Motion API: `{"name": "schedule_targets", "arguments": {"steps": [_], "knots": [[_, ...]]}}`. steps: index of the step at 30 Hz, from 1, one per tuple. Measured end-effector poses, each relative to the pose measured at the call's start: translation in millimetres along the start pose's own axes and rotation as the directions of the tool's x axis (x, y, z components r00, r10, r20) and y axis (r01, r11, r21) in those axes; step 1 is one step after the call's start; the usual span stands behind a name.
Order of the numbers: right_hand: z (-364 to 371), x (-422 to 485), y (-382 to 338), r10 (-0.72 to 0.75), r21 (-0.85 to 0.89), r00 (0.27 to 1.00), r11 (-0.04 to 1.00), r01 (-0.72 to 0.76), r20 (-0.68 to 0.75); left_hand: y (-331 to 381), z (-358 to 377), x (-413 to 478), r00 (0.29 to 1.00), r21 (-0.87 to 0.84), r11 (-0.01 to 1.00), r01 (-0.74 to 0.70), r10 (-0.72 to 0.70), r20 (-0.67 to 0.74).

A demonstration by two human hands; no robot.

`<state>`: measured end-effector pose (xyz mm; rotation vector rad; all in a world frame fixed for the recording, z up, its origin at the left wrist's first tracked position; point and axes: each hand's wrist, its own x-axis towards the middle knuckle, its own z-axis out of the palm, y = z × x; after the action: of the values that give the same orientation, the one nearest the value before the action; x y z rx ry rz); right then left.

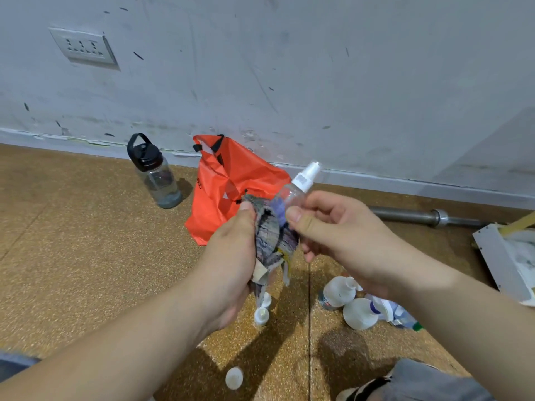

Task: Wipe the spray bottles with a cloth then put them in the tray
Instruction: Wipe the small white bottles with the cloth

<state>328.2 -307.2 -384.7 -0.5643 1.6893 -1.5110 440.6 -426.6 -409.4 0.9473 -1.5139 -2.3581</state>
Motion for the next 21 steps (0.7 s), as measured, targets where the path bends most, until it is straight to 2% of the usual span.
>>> {"name": "schedule_targets", "arguments": {"steps": [3, 5, 9, 11, 12, 14, 15, 17, 19, 21], "knots": [[1.7, -1.3, 5.7, 0.013, -0.005, 0.999, 1.000, -0.013, -0.042, -5.2, -1.9, 0.9, 0.992, 0.236, 0.964, -0.121, 0.123, 0.008], [-0.4, -1.2, 6.7, 0.029, -0.018, 0.999, 0.999, -0.030, -0.044, -7.7, -3.7, -0.9, 0.988, 0.314, 0.939, -0.140, 0.151, -0.010], [-2.9, -3.2, 5.3, 0.034, -0.074, 0.999, 0.997, -0.034, -0.009, 0.8, -11.9, 8.2, 0.987, 0.120, 0.993, 0.000, 0.019, -0.160], [-2.5, -2.8, 6.1, 0.056, -0.140, 0.998, 0.989, -0.055, 0.003, 5.0, -14.3, 8.9, 0.971, 0.170, 0.978, -0.122, 0.153, -0.183], [-1.8, -2.7, 6.6, 0.060, -0.172, 0.998, 0.984, -0.057, 0.012, 5.0, -14.8, 6.0, 0.957, 0.270, 0.935, -0.231, 0.269, -0.113], [-0.7, -3.8, 7.7, 0.032, -0.227, 0.999, 0.974, -0.022, 0.042, 6.3, -11.7, -5.2, 0.885, 0.420, 0.780, -0.464, 0.430, 0.178], [-0.6, -4.7, 9.5, -0.011, -0.281, 0.999, 0.959, 0.025, 0.051, 4.1, -10.7, -8.9, 0.842, 0.481, 0.691, -0.540, 0.444, 0.307], [1.1, -7.8, 10.8, -0.080, -0.418, 0.993, 0.902, 0.111, 0.092, -2.4, -11.1, -8.8, 0.779, 0.558, 0.544, -0.626, 0.462, 0.424], [2.1, -10.4, 11.5, -0.083, -0.474, 0.987, 0.870, 0.138, 0.136, -3.9, -12.2, -5.9, 0.782, 0.545, 0.560, -0.624, 0.451, 0.431], [1.2, -11.9, 11.5, -0.057, -0.436, 0.986, 0.892, 0.120, 0.155, -3.1, -12.2, -4.8, 0.786, 0.507, 0.600, -0.619, 0.473, 0.398]]}}
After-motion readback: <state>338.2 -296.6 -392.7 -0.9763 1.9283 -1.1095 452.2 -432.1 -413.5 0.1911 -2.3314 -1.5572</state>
